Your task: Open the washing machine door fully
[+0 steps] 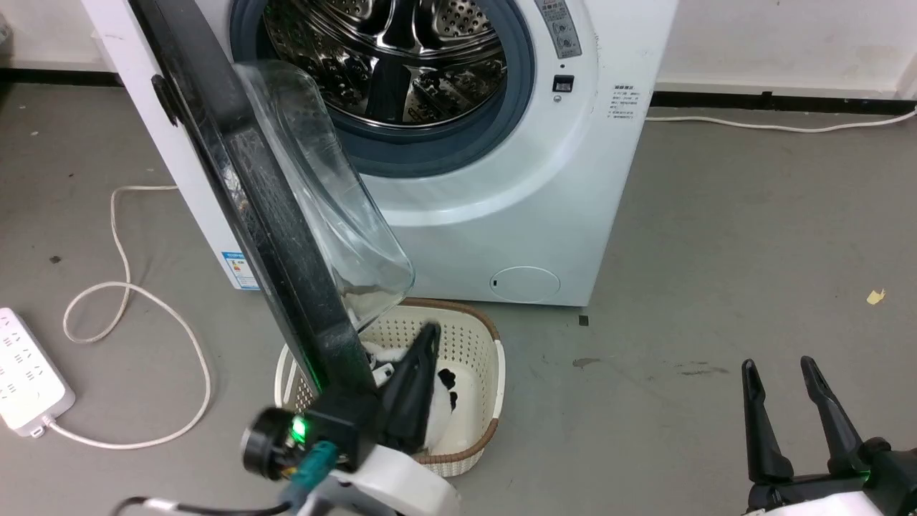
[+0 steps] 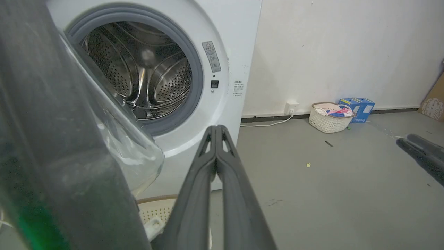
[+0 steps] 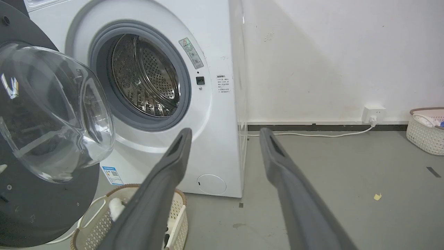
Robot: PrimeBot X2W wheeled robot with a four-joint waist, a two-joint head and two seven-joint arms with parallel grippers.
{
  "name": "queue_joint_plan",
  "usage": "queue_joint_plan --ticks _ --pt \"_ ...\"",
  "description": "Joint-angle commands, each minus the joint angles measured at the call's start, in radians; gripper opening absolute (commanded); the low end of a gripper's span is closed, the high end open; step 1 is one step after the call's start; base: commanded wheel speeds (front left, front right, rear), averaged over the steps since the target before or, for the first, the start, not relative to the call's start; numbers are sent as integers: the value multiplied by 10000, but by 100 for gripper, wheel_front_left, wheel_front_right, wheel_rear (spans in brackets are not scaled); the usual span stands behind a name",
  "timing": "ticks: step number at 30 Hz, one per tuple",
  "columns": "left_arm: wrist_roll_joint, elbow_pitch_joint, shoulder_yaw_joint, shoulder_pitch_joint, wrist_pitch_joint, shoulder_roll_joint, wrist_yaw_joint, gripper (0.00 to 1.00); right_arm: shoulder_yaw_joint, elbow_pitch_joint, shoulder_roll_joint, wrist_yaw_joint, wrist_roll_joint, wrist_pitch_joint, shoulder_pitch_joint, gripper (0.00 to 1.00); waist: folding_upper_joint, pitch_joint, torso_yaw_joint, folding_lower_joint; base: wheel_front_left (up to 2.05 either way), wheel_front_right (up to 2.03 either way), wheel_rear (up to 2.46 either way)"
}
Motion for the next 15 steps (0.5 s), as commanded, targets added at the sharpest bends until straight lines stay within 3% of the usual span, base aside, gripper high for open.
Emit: queue_joint_plan --ticks 1,9,15 --pt "-36 445 -81 98 -20 15 104 0 0 15 39 8 78 -43 -131 100 -1 45 9 0 0 0 0" --pt "-235 2531 402 -140 -647 194 528 0 54 89 39 8 180 -43 -135 100 -1 149 326 0 0 0 0" --pt "-366 2715 609 25 -1046 253 663 0 18 241 39 8 234 -43 -20 100 -1 -18 848 0 0 0 0"
